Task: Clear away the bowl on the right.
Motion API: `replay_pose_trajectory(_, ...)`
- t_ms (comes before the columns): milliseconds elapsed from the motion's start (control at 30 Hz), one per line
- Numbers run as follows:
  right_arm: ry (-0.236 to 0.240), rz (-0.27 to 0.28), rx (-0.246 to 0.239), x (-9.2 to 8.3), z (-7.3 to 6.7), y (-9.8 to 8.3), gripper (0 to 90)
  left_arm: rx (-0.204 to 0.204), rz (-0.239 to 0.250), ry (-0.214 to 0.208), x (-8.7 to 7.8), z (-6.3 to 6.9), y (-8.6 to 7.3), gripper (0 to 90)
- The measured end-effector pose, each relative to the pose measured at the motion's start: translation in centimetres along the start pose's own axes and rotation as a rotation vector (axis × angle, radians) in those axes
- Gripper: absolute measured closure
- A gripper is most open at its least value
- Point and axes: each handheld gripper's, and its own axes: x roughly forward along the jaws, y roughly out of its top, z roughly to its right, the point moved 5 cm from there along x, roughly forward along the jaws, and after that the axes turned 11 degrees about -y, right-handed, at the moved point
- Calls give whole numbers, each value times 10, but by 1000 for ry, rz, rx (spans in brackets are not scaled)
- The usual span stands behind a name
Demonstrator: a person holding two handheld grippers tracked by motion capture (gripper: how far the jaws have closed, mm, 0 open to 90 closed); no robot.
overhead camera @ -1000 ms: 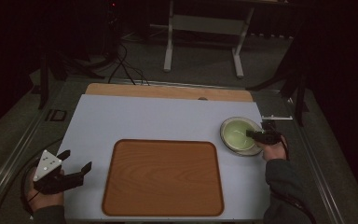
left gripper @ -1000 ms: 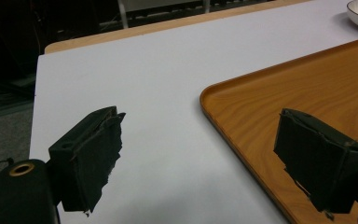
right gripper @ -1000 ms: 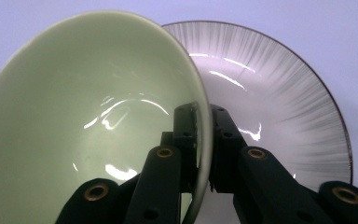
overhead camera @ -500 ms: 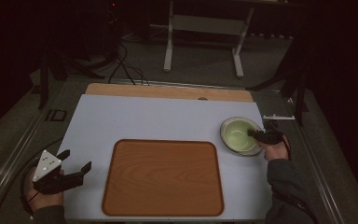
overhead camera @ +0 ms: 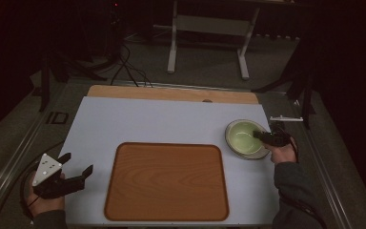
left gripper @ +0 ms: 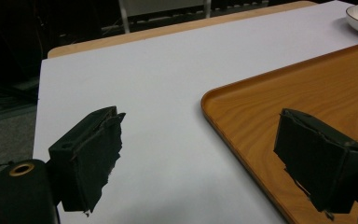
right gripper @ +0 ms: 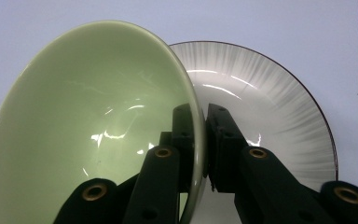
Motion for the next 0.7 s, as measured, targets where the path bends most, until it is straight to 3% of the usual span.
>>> replay_pose_trajectory(700, 51, 43, -40, -18, -19, 16, 824, 1, 2, -1, 0, 0, 0, 145)
